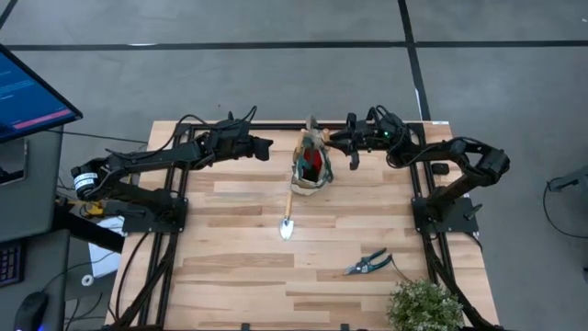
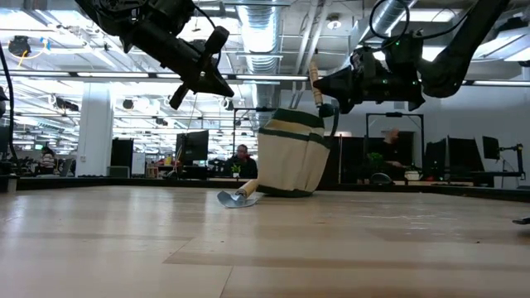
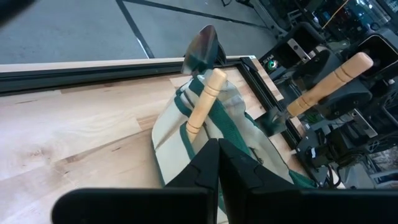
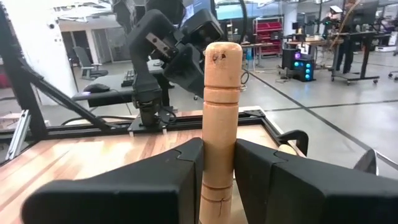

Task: Pick & Place Garden tools in Gardening bag
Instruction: Put the brown trowel into the gardening bag

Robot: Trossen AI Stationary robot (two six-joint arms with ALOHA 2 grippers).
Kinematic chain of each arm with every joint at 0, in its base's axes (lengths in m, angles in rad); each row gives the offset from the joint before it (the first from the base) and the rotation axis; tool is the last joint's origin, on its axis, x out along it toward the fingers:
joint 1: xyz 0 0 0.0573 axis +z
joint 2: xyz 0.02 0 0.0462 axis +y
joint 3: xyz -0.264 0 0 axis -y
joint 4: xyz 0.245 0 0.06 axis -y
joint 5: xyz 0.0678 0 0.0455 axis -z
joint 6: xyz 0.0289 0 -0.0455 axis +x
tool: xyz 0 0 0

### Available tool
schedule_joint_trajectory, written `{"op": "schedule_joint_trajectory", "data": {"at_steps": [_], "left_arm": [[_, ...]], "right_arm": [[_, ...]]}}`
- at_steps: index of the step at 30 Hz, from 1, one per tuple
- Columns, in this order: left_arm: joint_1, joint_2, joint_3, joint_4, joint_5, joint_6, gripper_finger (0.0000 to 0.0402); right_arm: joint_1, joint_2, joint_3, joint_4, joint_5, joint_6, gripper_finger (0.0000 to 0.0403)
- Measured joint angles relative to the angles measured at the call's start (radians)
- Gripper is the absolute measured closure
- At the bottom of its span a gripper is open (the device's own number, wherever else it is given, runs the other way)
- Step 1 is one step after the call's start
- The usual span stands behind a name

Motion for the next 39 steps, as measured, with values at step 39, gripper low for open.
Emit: {"op": "schedule_joint_trajectory", "data": {"at_steps": [39], "left_arm": [[0.0, 0.0, 0.0, 0.0, -0.008, 0.003, 0.0394]], "right_arm": [[0.025, -0.018, 0.029, -0.043, -0.031, -0.014, 0.0347]]}}
